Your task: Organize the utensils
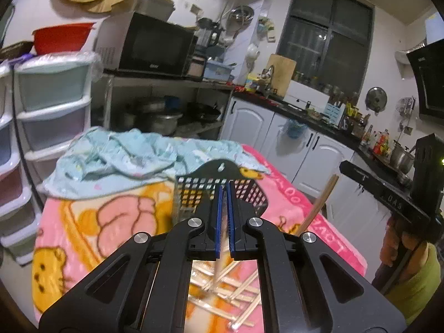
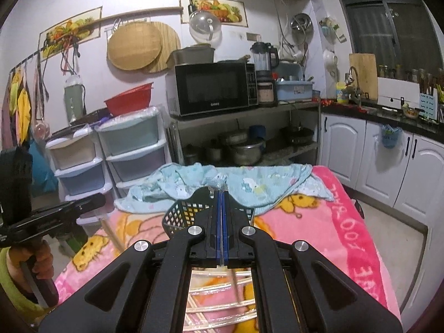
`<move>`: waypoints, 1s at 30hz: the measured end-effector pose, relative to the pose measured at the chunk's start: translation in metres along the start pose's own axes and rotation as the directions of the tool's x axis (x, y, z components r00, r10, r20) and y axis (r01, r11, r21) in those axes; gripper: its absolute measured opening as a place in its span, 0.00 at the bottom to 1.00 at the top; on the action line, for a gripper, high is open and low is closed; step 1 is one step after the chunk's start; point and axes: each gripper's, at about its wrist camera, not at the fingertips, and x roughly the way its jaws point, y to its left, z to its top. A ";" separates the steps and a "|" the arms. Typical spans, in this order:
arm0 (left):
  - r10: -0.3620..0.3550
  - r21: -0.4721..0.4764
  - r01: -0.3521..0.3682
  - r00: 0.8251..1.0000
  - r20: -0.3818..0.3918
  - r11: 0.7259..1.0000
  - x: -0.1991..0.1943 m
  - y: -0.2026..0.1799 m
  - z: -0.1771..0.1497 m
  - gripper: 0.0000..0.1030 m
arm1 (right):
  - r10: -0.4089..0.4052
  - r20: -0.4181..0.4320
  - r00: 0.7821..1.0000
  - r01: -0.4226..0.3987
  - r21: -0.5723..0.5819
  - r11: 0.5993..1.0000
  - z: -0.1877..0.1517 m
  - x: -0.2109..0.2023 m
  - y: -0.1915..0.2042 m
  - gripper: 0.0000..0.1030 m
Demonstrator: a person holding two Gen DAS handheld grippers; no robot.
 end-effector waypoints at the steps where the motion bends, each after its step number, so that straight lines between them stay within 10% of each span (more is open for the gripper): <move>1: -0.007 0.002 0.007 1.000 0.007 1.000 0.001 -0.002 0.003 0.02 | -0.002 0.007 1.000 0.002 0.002 1.000 0.002 -0.002 -0.001 0.01; 30: -0.054 0.067 0.047 0.994 0.098 0.997 0.020 -0.026 0.092 0.02 | -0.055 0.124 0.991 0.044 0.085 0.995 0.066 -0.010 -0.020 0.01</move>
